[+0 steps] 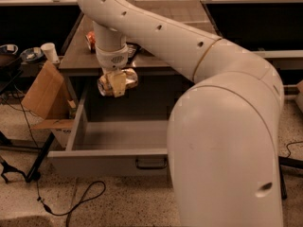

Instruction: Place orange can into top drawer

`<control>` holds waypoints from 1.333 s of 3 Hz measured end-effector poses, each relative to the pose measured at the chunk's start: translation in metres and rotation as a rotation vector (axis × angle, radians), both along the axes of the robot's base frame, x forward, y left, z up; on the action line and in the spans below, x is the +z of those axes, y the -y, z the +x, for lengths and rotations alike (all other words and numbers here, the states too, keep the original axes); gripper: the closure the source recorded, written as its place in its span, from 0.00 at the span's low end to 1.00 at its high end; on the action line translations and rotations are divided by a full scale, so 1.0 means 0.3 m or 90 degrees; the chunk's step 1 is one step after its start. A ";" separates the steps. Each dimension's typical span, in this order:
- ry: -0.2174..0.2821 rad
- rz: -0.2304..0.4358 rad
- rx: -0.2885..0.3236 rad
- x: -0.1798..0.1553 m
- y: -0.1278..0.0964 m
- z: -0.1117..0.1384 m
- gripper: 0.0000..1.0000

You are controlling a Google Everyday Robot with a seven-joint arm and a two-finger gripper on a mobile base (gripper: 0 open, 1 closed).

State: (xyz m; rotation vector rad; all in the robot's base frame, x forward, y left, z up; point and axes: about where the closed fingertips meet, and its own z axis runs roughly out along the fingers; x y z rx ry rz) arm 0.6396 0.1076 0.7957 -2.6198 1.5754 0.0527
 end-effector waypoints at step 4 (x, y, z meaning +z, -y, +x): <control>-0.070 0.018 -0.118 -0.219 0.026 -0.176 1.00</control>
Offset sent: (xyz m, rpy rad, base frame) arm -0.0395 0.0025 -0.0472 -0.0272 0.1692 -0.0660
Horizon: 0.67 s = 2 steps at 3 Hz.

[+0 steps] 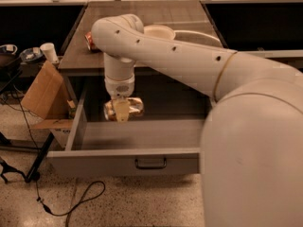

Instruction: Place orange can into top drawer

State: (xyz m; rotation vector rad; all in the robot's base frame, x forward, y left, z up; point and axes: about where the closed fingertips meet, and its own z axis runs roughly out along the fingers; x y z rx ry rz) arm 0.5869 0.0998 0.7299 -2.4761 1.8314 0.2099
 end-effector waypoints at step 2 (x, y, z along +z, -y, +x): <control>0.032 0.048 -0.103 -0.109 -0.005 -0.028 1.00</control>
Offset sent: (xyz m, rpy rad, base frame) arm -0.0022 0.0095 -0.0457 0.1280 -0.0853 -0.2407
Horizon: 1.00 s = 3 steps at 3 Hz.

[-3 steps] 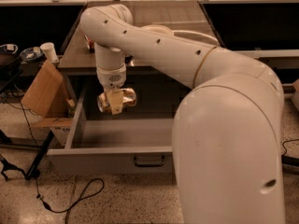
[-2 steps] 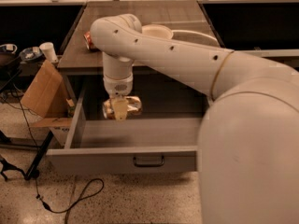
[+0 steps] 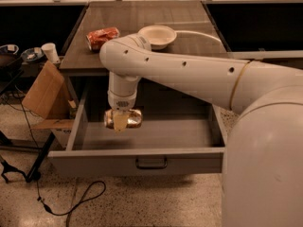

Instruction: Place orange can into top drawer

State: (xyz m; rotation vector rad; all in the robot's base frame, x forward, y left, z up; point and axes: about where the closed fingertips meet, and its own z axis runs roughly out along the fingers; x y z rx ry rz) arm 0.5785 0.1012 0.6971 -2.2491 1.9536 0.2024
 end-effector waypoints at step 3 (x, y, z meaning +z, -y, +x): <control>0.001 0.015 -0.036 -0.092 -0.057 0.095 0.51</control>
Offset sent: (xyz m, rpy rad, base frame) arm 0.0357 0.0294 -0.0330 0.0374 0.0115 -0.0514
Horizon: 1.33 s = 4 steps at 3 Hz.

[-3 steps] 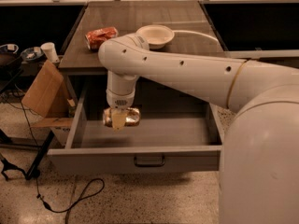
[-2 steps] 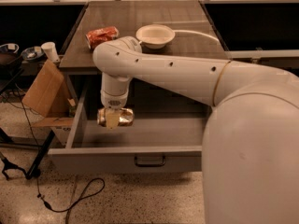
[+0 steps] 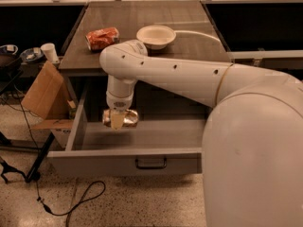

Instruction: Place orange can into top drawer

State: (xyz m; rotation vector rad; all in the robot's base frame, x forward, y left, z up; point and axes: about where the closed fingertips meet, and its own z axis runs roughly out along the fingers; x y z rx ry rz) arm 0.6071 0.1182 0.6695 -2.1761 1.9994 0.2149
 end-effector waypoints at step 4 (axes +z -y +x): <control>0.009 -0.004 -0.013 0.002 0.038 0.006 0.00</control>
Offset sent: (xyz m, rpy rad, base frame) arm 0.0044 -0.0173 0.0062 -0.0060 -0.0284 -0.0345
